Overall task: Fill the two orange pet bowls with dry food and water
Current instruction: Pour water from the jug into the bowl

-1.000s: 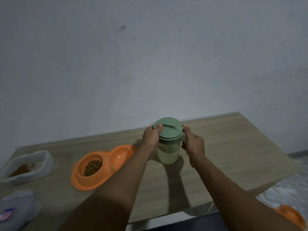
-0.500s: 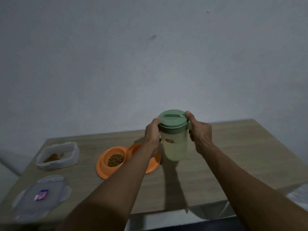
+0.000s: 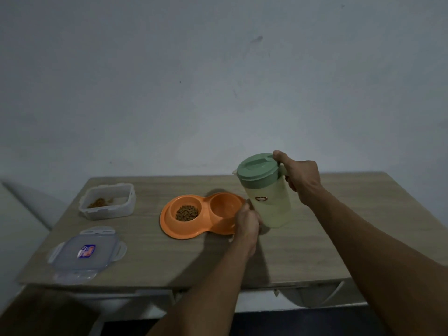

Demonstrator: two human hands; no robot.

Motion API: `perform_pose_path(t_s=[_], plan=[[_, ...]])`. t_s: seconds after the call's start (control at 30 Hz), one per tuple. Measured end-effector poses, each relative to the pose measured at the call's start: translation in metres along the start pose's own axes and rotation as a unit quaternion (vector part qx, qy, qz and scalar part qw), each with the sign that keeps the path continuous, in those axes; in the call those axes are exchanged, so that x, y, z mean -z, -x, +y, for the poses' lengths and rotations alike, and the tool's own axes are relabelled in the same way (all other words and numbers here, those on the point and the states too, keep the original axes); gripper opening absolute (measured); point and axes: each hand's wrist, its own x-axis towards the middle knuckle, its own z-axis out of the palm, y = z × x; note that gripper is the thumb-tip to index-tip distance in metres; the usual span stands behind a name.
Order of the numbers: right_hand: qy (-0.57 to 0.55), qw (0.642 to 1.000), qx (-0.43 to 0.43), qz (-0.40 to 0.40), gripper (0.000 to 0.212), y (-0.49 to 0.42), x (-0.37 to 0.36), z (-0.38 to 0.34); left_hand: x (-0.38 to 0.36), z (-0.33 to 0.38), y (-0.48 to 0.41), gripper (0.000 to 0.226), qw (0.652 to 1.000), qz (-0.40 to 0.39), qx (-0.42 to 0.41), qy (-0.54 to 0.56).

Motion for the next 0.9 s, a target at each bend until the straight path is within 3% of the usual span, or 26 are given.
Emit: perform_pose_path(t_s=[0.23,0.53,0.73,0.9], plan=[[0.074,0.997,0.005,-0.007,0.059,0.002,-0.008,0.009,0.004,-0.013,-0.001,0.045,0.999,-0.019,0.024,-0.032],[0.159,0.987,0.015,-0.002,0.094,-0.002,-0.018,0.011,0.006,-0.015,-0.005,0.030,0.998,-0.014,0.040,-0.052],[0.206,0.978,0.021,-0.003,0.095,0.000,-0.018,0.007,0.001,-0.016,-0.006,0.020,0.997,-0.023,0.044,-0.052],[0.230,0.973,0.029,-0.020,0.083,0.002,-0.027,0.005,0.009,-0.018,-0.009,0.019,0.998,-0.023,0.046,-0.040]])
